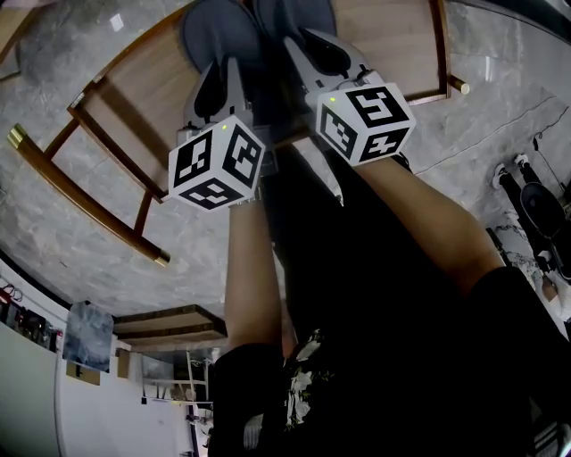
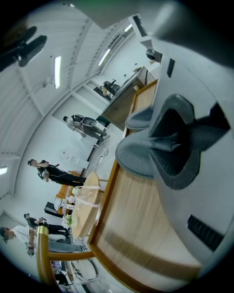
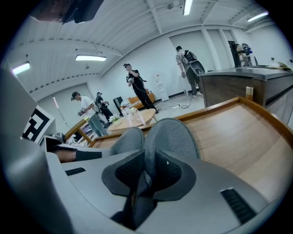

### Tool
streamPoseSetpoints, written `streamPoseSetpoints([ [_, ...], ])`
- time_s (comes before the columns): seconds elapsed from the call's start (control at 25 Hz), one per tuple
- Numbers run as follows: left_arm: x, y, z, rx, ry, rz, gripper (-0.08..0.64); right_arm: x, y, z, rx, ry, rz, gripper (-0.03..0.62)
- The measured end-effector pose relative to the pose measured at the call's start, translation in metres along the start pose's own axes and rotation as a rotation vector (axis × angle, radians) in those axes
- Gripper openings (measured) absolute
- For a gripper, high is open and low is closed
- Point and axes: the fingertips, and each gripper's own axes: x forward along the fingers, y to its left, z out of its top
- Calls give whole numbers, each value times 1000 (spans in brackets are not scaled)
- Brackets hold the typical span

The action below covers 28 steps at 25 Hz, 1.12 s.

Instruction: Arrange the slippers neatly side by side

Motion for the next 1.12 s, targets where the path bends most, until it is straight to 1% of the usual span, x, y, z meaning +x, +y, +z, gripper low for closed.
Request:
streamPoseSetpoints([
  [0.04,1,-2,-1,13,11,-3,100,0,2,1,-14,2,17,76],
  [0.12,3,-6,-4,34,30,-6,141,-1,5,2,-33,0,37,116],
  [0.24,0,-13,-1,49,28,1,150,-5,11,11,-57,-18,72,143],
  [0.36,-8,-20,10,20,14,-6,150,-16,22,29,-68,-50,149,143],
  [0.4,-14,-23,15,23,6,-4,150,-23,24,37,-70,-64,175,143],
  [0.48,-30,-32,27,60,-24,10,141,-43,25,55,-87,-85,226,143],
  [0.56,-52,-45,39,103,-66,21,117,-66,23,70,-120,-97,275,137],
  [0.6,-65,-52,44,123,-89,25,106,-77,22,77,-139,-101,296,122],
  [0.68,-90,-62,49,169,-128,41,70,-96,17,86,-184,-100,323,62],
  [0.72,-101,-65,46,198,-135,57,42,-102,13,86,-207,-87,325,13],
  [0.76,-108,-63,38,232,-123,78,28,-106,7,79,-230,-57,316,2],
  [0.8,-112,-59,24,265,-88,101,26,-106,0,67,-255,-7,295,0],
  [0.84,-111,-50,7,283,-34,123,25,-104,-9,49,-281,63,267,0],
  [0.88,-108,-41,-13,272,29,139,25,-100,-18,26,-301,147,239,0],
  [0.92,-103,-31,-33,231,90,147,25,-95,-26,2,-310,233,220,0],
  [0.96,-97,-23,-52,173,146,149,25,-91,-31,-20,-309,309,213,0],
  [1.0,-92,-18,-69,121,197,146,25,-89,-31,-40,-306,365,217,0],
  [1.04,-88,-14,-83,89,241,142,26,-88,-29,-57,-309,407,225,0],
  [1.12,-81,-10,-103,88,315,128,26,-88,-22,-85,-337,467,236,0],
])
